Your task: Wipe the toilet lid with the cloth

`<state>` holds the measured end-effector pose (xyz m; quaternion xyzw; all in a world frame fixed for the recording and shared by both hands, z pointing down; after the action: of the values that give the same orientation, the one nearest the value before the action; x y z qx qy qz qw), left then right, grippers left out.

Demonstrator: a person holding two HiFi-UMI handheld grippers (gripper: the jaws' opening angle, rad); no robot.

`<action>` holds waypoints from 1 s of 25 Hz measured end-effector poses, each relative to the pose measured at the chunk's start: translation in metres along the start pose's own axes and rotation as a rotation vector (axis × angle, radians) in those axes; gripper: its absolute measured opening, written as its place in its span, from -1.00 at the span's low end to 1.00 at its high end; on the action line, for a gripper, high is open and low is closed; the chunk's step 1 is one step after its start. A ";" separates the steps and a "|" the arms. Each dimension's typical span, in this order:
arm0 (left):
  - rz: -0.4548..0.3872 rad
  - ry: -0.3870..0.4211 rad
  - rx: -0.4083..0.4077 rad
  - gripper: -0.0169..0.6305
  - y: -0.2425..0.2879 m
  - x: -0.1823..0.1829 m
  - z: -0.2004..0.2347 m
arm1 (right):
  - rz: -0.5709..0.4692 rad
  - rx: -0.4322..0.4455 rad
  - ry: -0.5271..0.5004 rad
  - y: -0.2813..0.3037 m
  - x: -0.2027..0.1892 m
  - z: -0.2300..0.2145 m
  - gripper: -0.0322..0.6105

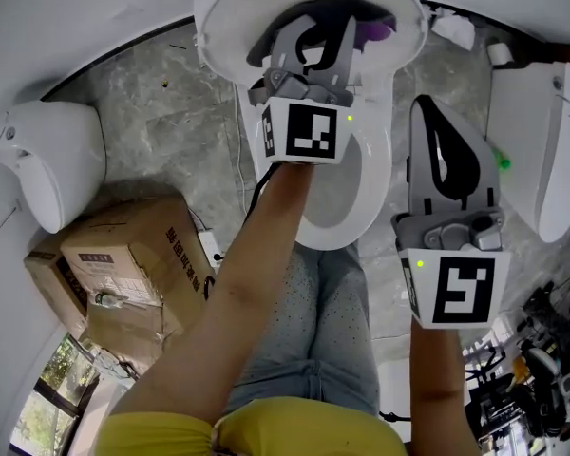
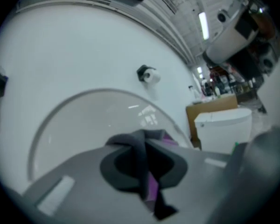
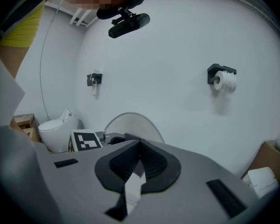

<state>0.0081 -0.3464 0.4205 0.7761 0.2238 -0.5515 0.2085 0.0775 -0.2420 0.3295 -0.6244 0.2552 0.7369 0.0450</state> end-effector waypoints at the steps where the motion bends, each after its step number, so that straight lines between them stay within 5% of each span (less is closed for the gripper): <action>1: -0.010 0.006 0.039 -0.89 -0.011 -0.007 0.015 | 0.000 0.004 -0.001 -0.001 -0.001 0.001 -0.85; 6: 0.168 -0.051 0.225 -0.89 -0.075 -0.069 0.067 | 0.006 0.017 0.003 -0.006 -0.007 0.003 -0.85; 11: 0.169 -0.112 0.268 -0.89 -0.072 -0.076 0.062 | 0.029 0.018 0.008 -0.012 -0.019 -0.001 -0.85; 17: 0.119 -0.121 0.037 -0.89 -0.004 -0.058 -0.019 | 0.060 -0.011 0.040 -0.012 -0.030 -0.009 -0.85; 20: 0.109 -0.187 -0.103 -0.89 0.025 -0.056 -0.063 | 0.068 -0.012 0.055 -0.006 -0.034 -0.008 -0.85; 25: 0.141 -0.176 -0.167 -0.89 0.027 -0.072 -0.076 | 0.087 0.016 0.048 0.001 -0.042 -0.001 -0.85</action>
<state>0.0607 -0.3332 0.5140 0.7184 0.1949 -0.5808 0.3295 0.0873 -0.2321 0.3696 -0.6300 0.2891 0.7207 0.0116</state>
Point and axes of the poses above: the fingertips, and each gripper's own axes: y forward along the fingers, z to its left, x out of its top, the point moved 3 cm from there along -y, backward along the fingers, and after that the axes turned 3 degrees about -z, right-handed, at the moved point
